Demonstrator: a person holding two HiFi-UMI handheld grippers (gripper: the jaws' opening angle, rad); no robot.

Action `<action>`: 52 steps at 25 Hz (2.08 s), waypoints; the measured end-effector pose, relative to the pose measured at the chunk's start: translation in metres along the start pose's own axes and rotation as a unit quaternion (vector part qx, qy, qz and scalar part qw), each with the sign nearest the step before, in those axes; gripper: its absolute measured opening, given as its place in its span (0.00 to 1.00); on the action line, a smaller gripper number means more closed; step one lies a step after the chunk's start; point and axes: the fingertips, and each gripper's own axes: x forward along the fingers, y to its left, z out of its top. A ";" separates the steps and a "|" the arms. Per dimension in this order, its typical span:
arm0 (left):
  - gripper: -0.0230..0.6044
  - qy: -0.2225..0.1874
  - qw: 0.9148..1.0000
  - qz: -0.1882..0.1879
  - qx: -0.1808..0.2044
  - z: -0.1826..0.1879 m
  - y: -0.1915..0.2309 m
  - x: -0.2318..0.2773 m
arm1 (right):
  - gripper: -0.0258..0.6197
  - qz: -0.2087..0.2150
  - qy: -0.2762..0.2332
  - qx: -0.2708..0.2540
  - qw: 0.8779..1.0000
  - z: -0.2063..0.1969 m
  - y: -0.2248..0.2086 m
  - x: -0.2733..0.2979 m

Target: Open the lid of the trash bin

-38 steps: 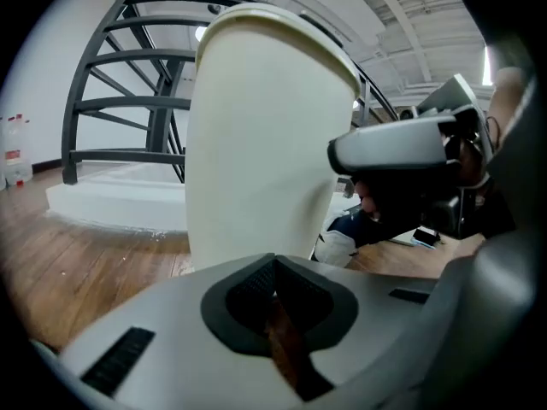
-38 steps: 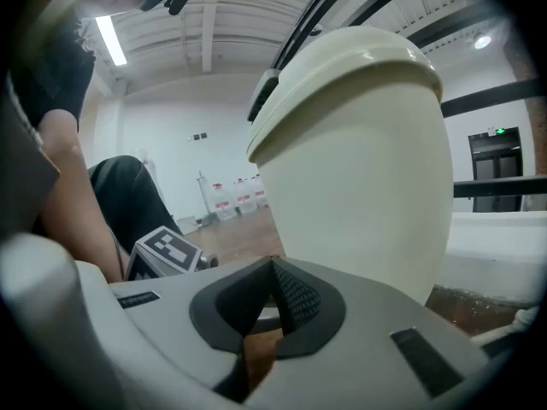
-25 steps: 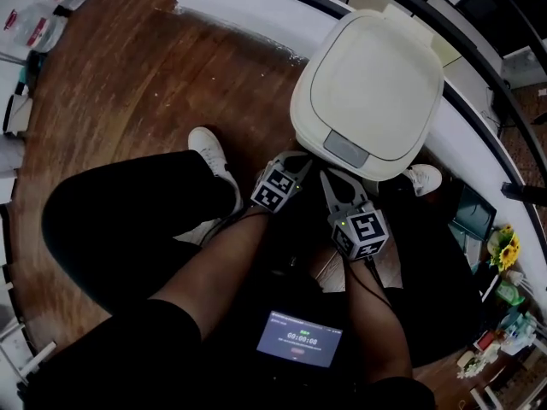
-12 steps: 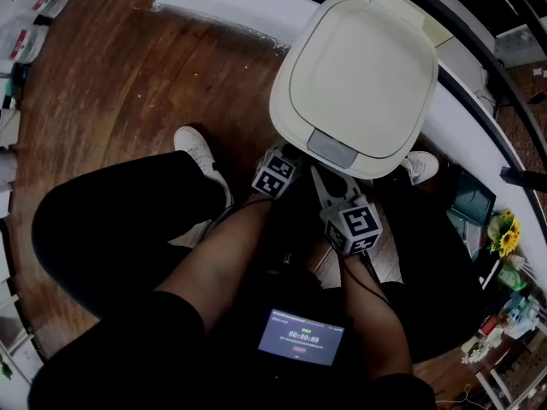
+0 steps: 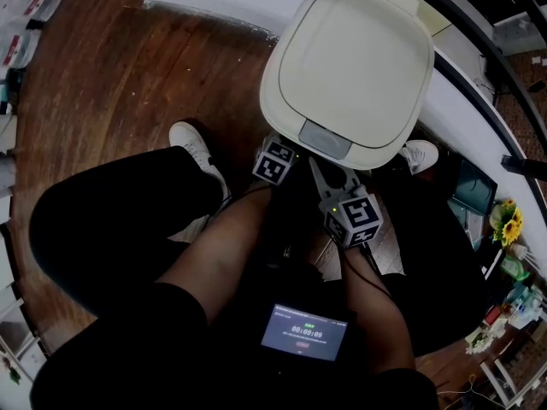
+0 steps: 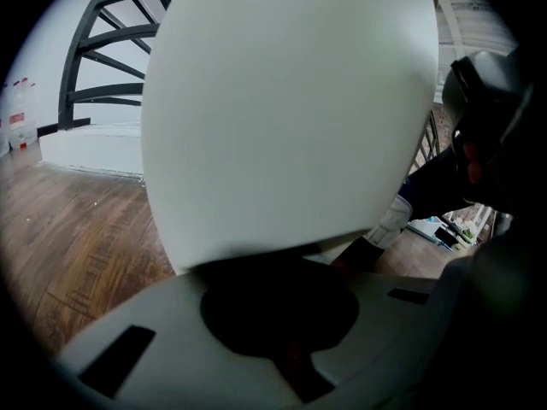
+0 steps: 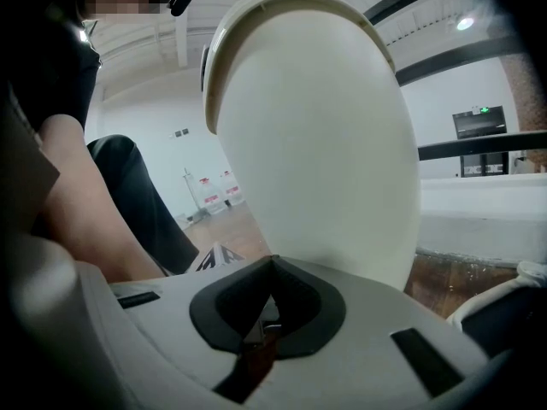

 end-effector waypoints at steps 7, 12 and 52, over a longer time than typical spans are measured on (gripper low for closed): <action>0.10 0.004 1.000 0.003 -0.007 -0.003 0.000 0.003 | 0.07 -0.002 -0.001 0.014 1.000 0.001 -0.001 -0.004; 0.10 0.012 1.000 0.019 -0.009 -0.004 0.000 0.005 | 0.07 -0.001 -0.005 0.012 1.000 0.003 -0.003 -0.005; 0.10 0.060 0.997 0.045 -0.020 -0.015 0.009 0.012 | 0.07 -0.013 0.000 0.019 1.000 -0.003 -0.011 -0.009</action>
